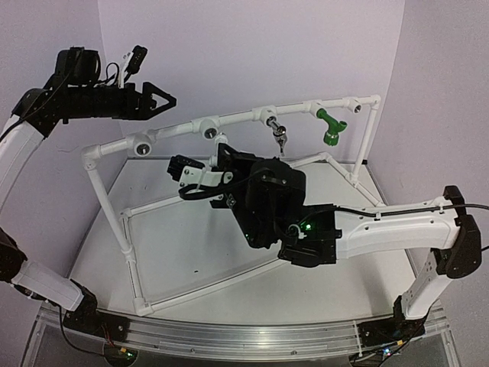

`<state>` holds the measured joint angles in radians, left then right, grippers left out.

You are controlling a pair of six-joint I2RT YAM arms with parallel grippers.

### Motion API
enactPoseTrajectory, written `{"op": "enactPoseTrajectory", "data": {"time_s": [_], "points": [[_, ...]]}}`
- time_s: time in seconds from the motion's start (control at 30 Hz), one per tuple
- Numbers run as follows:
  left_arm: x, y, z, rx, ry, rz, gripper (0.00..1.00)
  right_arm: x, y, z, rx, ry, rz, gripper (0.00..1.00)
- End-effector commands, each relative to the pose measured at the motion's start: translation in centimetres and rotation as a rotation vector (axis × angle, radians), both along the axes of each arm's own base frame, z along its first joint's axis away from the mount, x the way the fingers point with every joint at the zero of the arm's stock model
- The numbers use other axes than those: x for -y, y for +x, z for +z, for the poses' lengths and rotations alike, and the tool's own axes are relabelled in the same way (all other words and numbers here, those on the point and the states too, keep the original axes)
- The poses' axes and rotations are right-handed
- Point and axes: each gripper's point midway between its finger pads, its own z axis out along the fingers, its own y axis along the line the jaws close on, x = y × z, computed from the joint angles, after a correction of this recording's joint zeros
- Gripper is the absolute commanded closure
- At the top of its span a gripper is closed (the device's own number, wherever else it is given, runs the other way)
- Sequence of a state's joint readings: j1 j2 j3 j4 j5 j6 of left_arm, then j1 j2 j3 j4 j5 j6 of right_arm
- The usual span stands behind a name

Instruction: Install the water faucets

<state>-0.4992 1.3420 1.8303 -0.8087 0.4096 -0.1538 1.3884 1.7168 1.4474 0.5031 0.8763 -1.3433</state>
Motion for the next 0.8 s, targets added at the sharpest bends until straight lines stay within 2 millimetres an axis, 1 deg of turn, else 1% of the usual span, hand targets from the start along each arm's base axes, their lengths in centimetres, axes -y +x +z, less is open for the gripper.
{"op": "enactPoseTrajectory", "data": {"time_s": [0.0,0.13,0.23,0.37,0.5,0.77], "points": [[-0.8,-0.4,1.0,0.048,-0.009,0.029,0.09,-0.7,-0.1,1.2,-0.01,0.056,0.01,1.0],[-0.6,-0.4,0.9,0.043,-0.022,0.023,0.09,-1.7,-0.7,0.9,0.008,0.04,0.094,1.0],[-0.5,-0.5,1.0,0.038,-0.033,0.015,0.09,-1.9,-0.3,1.0,0.021,0.04,0.108,1.0],[-0.3,-0.7,0.9,0.027,-0.044,0.003,0.07,-1.6,0.6,1.4,0.051,0.033,0.136,1.0],[-0.2,-0.7,1.0,0.026,-0.053,0.002,0.06,-1.1,1.8,1.8,0.067,0.029,0.12,1.0],[-0.2,-0.7,1.3,0.032,-0.061,0.004,0.06,-1.0,2.6,1.9,0.078,0.021,0.124,1.0]]}}
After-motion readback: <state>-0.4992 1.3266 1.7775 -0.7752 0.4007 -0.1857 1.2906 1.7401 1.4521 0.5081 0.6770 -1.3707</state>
